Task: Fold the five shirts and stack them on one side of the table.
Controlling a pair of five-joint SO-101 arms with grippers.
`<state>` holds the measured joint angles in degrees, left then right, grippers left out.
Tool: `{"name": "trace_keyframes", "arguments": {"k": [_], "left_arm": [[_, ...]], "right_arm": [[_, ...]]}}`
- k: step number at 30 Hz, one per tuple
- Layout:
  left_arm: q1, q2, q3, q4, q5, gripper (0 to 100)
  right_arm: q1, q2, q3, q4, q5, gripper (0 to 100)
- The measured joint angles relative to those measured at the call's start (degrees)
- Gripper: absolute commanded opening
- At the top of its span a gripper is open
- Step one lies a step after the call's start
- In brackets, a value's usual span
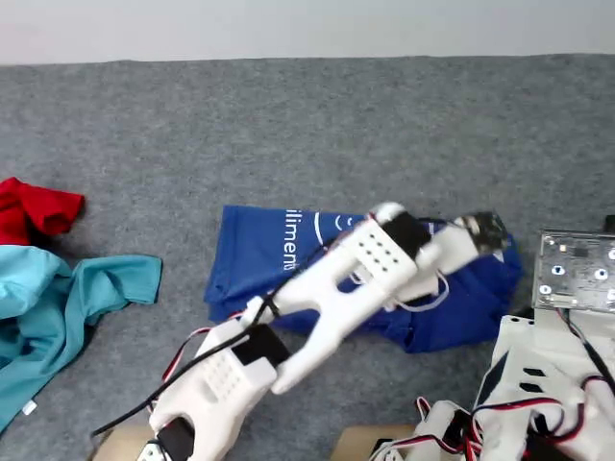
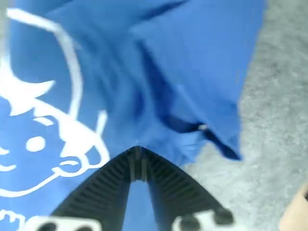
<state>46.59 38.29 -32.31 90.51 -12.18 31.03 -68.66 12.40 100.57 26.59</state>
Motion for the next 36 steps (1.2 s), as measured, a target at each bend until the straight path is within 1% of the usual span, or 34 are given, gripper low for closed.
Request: {"name": "trace_keyframes", "arguments": {"k": [4, 6, 9, 11, 14, 17, 22, 26, 32, 34, 36], "left_arm": [[-1.41, 0.0, -1.32, 1.76, -0.09, 1], [-0.97, 0.0, -1.32, 3.87, -1.14, 5], [0.88, 0.0, -1.32, 7.12, -2.46, 12], [2.29, 0.0, -1.32, 7.74, -2.81, 15], [4.31, 0.0, -1.32, 8.18, -2.99, 17], [6.24, 2.81, -1.49, 8.26, -2.99, 17], [7.12, 9.05, -1.58, 8.26, -2.9, 17], [6.77, 10.29, -1.58, 7.82, -3.08, 16], [5.27, 10.37, -6.24, 7.82, -2.9, 2], [5.19, 10.37, -8.62, 8.09, -2.9, 0], [5.1, 10.37, -9.93, 8.26, -3.78, 0]], "right_arm": [[0.0, 0.0, 0.0, 0.0, 0.0, 1.0], [0.0, 0.0, 0.0, 0.0, 0.0, 1.0], [0.0, 0.0, 0.0, 0.0, 0.0, 1.0], [0.0, 0.0, 0.0, 0.0, 0.0, 1.0], [0.0, 0.0, 0.0, 0.0, 0.0, 1.1], [0.0, 0.0, 0.0, 0.0, 0.0, 1.1], [0.0, 0.0, 0.0, 0.0, 0.0, 1.1], [0.0, 0.0, 0.0, 0.0, 0.0, 1.1], [0.0, 0.0, 0.0, 0.0, 0.0, 1.1], [0.0, 0.0, 0.0, 0.0, 0.0, 1.1], [0.0, 0.0, 0.0, 0.0, 0.0, 1.1]]}}
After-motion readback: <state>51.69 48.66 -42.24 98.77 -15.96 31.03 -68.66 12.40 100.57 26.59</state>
